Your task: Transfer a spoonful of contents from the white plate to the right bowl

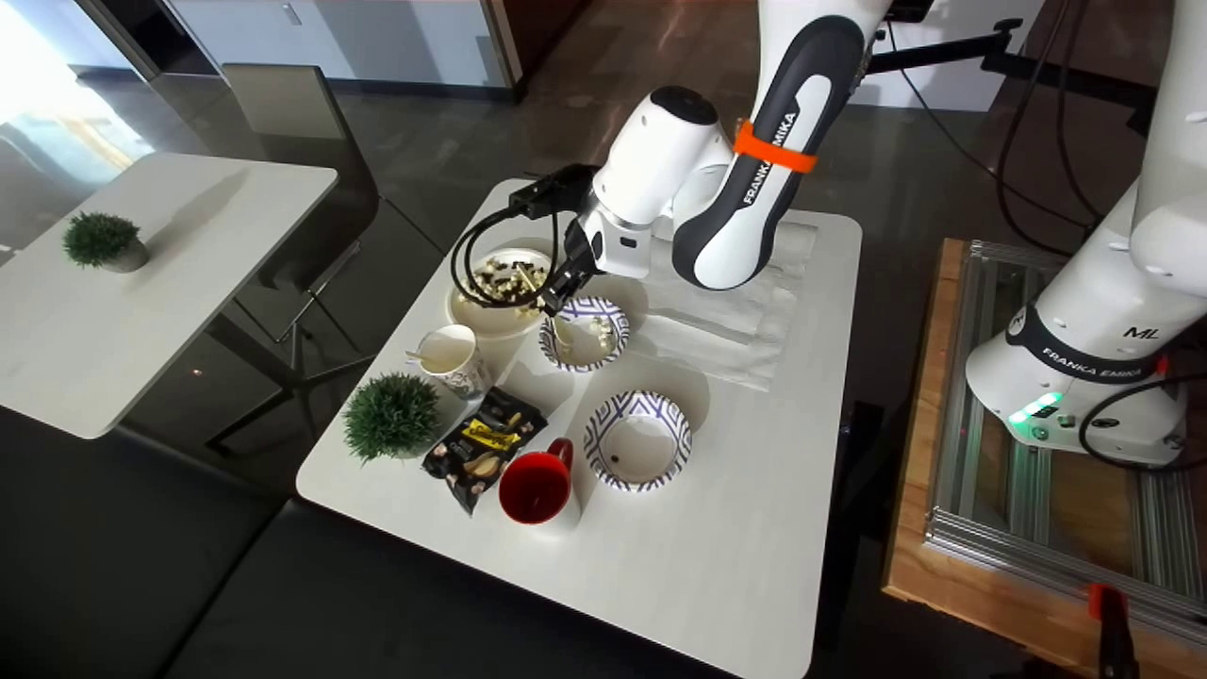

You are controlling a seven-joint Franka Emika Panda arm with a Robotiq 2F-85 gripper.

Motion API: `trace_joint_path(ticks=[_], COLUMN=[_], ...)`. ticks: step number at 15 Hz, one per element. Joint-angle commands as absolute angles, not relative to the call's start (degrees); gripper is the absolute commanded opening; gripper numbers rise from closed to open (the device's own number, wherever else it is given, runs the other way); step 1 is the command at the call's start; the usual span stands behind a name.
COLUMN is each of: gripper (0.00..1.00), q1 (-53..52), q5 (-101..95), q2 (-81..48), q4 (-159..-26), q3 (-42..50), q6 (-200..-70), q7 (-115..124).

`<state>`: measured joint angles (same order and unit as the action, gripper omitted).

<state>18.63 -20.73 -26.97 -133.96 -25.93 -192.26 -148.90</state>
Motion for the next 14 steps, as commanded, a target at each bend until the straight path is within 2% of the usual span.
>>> trace_joint_path(ticks=[1,8,12,14], gripper=[0.03,0.03,0.03,0.04], q1=[33.3,64.33,82.75,88.74], q5=[-21.41,-9.23,-2.27,-0.7], q2=[-22.44,-23.98,-26.42,-26.86], q4=[-138.96,-139.37,-136.65,-134.23], q3=[-40.97,-69.33,-81.55,-84.0], q6=[-185.98,-168.6,-152.16,-142.68], q7=[-142.02,-138.78,-140.55,-139.91])
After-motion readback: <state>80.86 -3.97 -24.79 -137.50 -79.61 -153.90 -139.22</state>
